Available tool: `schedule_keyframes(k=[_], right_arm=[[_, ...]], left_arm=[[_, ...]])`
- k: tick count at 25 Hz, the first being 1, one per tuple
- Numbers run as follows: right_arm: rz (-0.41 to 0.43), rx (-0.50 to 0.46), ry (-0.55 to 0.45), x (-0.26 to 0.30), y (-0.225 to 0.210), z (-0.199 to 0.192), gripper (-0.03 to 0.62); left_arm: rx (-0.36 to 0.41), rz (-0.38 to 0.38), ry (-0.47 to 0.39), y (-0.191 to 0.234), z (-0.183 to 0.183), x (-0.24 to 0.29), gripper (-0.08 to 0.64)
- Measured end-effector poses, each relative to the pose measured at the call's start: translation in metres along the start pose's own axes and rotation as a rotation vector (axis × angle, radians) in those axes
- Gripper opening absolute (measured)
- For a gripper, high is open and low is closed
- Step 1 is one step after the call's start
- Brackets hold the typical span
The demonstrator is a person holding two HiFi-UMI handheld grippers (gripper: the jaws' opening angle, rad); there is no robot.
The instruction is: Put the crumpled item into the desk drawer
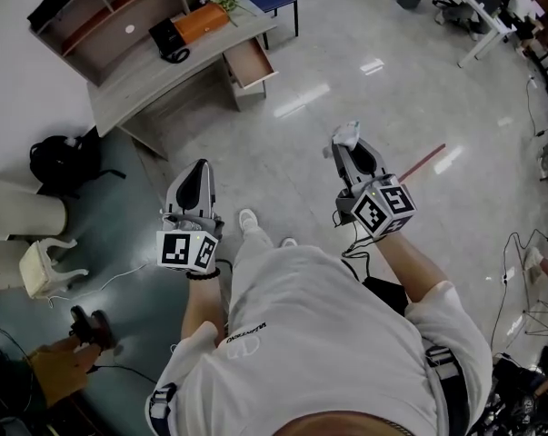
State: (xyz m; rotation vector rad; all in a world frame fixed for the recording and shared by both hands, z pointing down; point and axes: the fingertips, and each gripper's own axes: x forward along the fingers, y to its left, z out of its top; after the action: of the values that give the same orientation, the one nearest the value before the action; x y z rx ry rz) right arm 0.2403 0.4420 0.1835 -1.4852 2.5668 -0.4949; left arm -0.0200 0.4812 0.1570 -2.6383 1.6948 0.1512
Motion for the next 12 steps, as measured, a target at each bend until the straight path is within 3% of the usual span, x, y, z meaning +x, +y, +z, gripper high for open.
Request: schedule_keyframes(k=[12], right_arm=[[0.01, -0.002, -0.01, 0.034, 0.001, 0.002, 0.075]], left_arm=[[0.006, 0.012, -0.036, 0.029, 0.006, 0.018, 0.002]])
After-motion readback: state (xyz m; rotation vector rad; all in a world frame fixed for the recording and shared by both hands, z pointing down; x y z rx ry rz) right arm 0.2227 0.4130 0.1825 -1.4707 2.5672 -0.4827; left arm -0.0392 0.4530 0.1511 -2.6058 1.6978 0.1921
